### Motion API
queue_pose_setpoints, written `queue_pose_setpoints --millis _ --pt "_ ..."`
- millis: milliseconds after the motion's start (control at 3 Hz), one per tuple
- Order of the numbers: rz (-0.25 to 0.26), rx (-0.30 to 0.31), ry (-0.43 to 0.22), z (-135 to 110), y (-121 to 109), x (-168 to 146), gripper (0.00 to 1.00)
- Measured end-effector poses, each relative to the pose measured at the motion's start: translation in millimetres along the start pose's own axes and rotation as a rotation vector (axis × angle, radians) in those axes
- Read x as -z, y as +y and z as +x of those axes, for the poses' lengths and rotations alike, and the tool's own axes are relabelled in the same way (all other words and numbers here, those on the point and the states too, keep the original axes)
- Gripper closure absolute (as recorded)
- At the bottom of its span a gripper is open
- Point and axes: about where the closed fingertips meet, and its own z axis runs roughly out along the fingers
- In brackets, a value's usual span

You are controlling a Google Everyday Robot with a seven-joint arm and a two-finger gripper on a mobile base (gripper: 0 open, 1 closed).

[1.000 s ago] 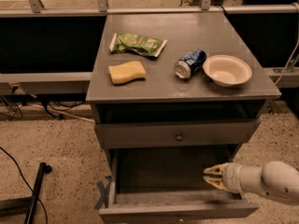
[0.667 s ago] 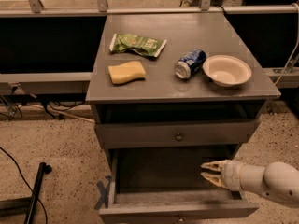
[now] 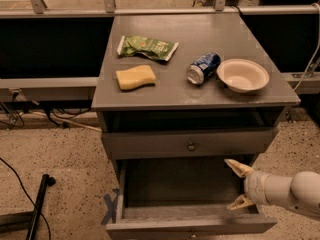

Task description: Open middle drawer

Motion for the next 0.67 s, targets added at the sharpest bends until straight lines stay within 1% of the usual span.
queue_pose_setpoints --millis 333,667 --pt "0.0 0.003 -0.005 -2.0 -0.3 -1.8 0.0" --pt "0.0 0.003 -0.005 -2.0 -0.3 -1.8 0.0"
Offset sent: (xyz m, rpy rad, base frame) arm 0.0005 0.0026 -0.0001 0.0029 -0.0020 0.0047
